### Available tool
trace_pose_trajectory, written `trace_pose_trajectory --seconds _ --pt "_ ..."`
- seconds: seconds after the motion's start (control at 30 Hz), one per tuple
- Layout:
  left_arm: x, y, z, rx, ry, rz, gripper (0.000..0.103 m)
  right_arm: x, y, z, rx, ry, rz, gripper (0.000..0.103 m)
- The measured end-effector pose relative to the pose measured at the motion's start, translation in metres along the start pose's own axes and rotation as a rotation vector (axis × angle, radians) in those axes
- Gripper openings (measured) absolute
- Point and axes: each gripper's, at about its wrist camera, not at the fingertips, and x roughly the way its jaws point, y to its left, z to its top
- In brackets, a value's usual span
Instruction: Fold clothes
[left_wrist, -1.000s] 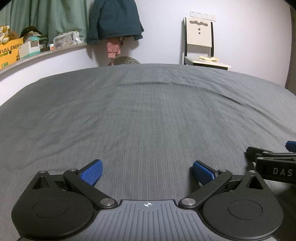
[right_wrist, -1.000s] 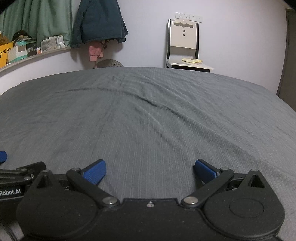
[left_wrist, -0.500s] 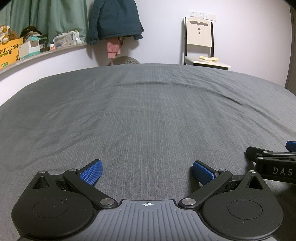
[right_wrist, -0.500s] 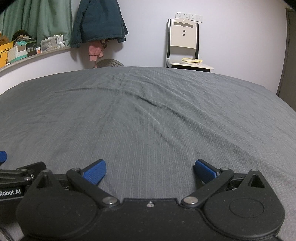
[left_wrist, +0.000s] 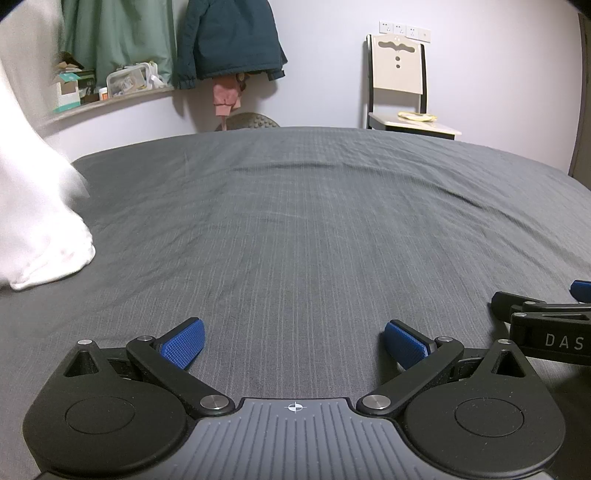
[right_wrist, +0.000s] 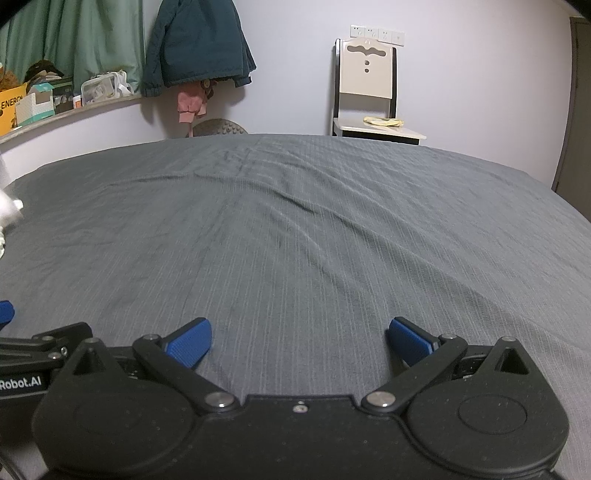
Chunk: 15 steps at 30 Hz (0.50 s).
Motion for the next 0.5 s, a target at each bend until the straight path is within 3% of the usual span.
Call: trace_pose_trajectory --seconds 0.4,0.5 --pt "-0.002 0.004 0.003 -0.013 -0.005 0.004 0.103 0.000 -0.002 -0.001 0.000 -0.004 0.002 0.103" --pt "-0.012 0.013 0.003 -0.018 -0.006 0.088 0.103 0.001 -0.003 -0.002 0.000 -0.005 0.002 0.103"
